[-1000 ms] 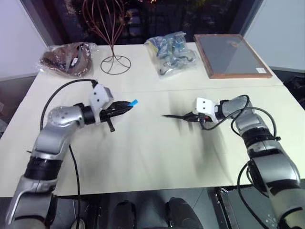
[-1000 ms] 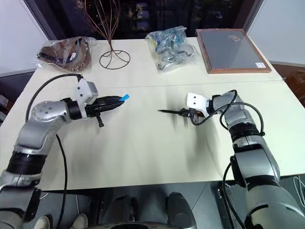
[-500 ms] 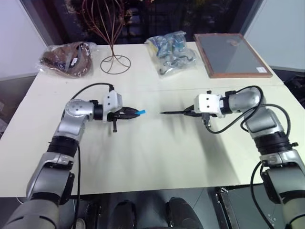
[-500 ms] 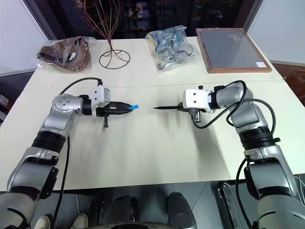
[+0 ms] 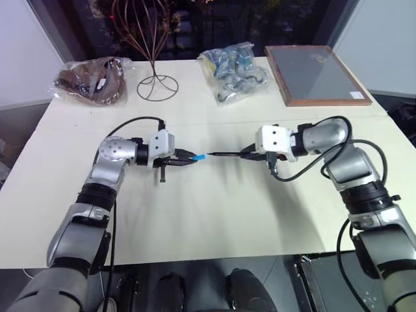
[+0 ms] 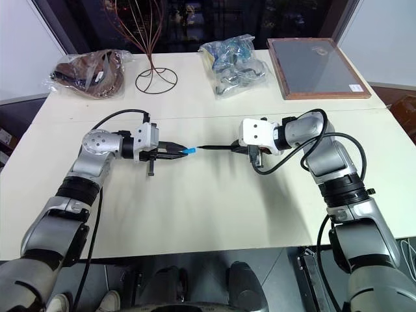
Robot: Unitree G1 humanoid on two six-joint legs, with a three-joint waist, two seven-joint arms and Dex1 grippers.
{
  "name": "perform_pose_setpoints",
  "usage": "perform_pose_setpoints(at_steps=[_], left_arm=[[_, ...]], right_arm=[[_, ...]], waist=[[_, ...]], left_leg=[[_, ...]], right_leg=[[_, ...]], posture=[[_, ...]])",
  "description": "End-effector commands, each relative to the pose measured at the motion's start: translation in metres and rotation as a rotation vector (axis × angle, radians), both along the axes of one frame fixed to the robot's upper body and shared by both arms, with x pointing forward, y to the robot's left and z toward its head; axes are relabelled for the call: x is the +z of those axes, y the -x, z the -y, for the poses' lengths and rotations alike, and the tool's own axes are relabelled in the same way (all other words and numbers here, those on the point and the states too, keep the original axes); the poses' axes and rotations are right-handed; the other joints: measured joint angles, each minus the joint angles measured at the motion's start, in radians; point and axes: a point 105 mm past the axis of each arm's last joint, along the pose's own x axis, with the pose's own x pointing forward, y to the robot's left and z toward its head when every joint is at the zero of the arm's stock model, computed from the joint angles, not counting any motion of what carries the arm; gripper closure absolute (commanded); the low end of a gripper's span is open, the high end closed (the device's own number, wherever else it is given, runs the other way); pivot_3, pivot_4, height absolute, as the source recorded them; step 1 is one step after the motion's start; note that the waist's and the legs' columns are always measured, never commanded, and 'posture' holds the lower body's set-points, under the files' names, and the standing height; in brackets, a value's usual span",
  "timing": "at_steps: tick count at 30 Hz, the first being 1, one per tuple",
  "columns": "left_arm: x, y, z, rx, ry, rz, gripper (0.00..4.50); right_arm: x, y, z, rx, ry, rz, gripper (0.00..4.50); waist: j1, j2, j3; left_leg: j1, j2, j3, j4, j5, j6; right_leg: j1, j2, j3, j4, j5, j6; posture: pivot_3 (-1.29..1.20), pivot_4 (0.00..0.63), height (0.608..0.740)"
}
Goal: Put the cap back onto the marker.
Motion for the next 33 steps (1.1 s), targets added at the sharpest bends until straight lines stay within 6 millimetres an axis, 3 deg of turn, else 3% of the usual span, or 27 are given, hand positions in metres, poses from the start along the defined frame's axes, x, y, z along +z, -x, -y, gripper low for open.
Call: perform_pose_setpoints(at_steps=[1,33], left_arm=[[0.0111,-0.0017,-0.0026,0.004,0.009,0.049,4.50],[0.0129,0.0046,-0.0053,0.003,0.005,0.036,4.50]], right_arm=[[0.0140,0.0007,-0.0097,0.037,-0.024,0.041,4.07],[0.0054,-0.0031,-0.0090,0.036,-0.021,0.026,4.07]], waist=[[0.000,0.000,0.000],[-0.002,0.000,0.000]], left_leg=[[0.000,0.000,0.000,0.000,0.000,0.000],[0.000,0.000,0.000,0.000,0.000,0.000]], right_leg=[[0.000,0.000,0.000,0.000,0.000,0.000],[-0.001,0.000,0.000,0.002,0.000,0.000]], posture=[[0.00,0.150,0.740],[0.00,0.150,0.740]])
